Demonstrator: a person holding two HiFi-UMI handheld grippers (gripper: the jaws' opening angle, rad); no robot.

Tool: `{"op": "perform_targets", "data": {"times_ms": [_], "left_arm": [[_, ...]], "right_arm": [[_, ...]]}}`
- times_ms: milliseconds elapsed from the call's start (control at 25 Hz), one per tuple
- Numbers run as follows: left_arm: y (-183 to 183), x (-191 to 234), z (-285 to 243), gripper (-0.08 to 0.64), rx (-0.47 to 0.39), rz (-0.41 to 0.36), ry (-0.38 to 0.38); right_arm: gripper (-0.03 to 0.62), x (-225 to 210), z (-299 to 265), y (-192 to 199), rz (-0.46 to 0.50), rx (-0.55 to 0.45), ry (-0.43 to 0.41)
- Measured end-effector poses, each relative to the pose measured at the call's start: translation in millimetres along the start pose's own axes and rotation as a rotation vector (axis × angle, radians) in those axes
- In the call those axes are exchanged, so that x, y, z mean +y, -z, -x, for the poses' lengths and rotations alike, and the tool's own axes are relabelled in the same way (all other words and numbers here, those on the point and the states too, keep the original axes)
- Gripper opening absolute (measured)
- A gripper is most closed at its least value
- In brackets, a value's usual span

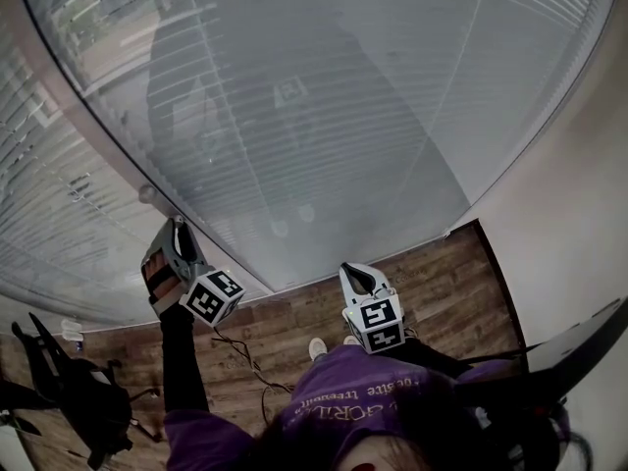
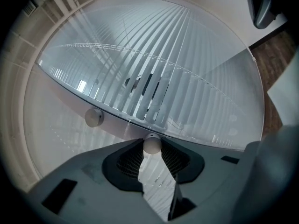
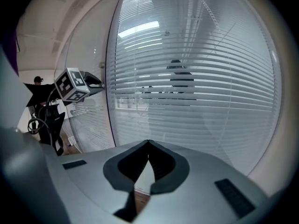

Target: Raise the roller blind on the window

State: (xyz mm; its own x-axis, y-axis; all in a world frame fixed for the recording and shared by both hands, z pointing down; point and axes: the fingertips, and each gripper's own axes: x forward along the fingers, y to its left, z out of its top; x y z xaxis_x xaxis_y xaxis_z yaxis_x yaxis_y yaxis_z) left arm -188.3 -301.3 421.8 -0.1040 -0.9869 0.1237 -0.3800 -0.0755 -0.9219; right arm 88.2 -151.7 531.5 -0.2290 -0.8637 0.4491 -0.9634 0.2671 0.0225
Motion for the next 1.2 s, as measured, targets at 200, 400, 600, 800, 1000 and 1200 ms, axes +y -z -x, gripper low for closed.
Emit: {"op": "perform_targets", "data": {"times_ms": [200,400,600,800,1000,1200], "left_arm": [[-1,-1,1,0.115,-0.004,-0.075,-0.002],[-1,-2,2,0.115,-0.003,-0.146,-0.004],[-2,-3,1,0.116,-0.010,-0.203,-0.010],[-3,-4,2,0.115,-0.015,-0.317,-0.009],[2,-11,2,0.115,-0.002,-0.457,0.021],[0,-7,3,0.115,-0.006,-0.656,0.019]], "right_arm": [[-0.002,0,1,1,0.002,0.001,0.006],[-0.002,1,1,2,0.000,0.003,-0.002],[-0.002,0,1,2,0.006,0.002,0.001],[-0.002,1,2,4,0.001,0.004,0.001],[-0.002,3,1,3,0.006,0.003,-0.007],[-0.002,6,1,3,0.012,0.005,-0.015]]}}
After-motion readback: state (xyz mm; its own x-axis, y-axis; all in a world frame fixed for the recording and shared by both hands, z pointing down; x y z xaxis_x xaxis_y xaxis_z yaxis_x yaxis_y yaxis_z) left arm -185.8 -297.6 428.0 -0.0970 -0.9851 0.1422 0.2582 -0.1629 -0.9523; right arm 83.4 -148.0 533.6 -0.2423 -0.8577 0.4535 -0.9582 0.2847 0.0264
